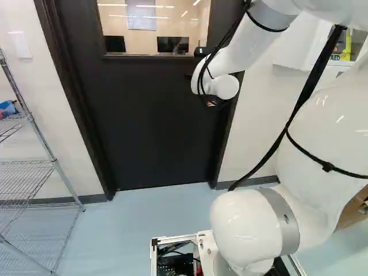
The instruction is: Open the door and move inside
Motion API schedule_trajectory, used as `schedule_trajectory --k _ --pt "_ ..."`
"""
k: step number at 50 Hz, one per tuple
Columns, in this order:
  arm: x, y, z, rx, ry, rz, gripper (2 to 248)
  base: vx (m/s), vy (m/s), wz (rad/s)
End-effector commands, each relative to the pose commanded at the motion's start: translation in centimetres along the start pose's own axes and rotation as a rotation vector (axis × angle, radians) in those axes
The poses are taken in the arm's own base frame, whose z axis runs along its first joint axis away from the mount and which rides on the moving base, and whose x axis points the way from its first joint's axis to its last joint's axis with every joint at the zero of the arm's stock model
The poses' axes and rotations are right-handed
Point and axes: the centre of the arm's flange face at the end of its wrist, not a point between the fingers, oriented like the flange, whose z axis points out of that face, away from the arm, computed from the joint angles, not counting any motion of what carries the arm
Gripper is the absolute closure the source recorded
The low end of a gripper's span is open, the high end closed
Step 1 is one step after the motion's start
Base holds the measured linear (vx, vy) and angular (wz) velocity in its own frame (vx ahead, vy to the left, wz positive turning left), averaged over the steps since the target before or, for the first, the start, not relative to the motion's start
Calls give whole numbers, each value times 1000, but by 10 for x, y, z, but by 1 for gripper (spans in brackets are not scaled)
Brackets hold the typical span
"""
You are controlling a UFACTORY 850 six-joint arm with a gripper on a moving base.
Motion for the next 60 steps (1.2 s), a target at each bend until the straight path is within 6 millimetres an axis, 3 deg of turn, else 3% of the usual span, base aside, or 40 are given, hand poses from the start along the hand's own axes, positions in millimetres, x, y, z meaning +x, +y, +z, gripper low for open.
schedule_trajectory --k 14,60 --pt "-5 5 2 -10 -10 1 3 0 0 0" --pt "-52 7 10 -15 -112 2 3 0 0 0"
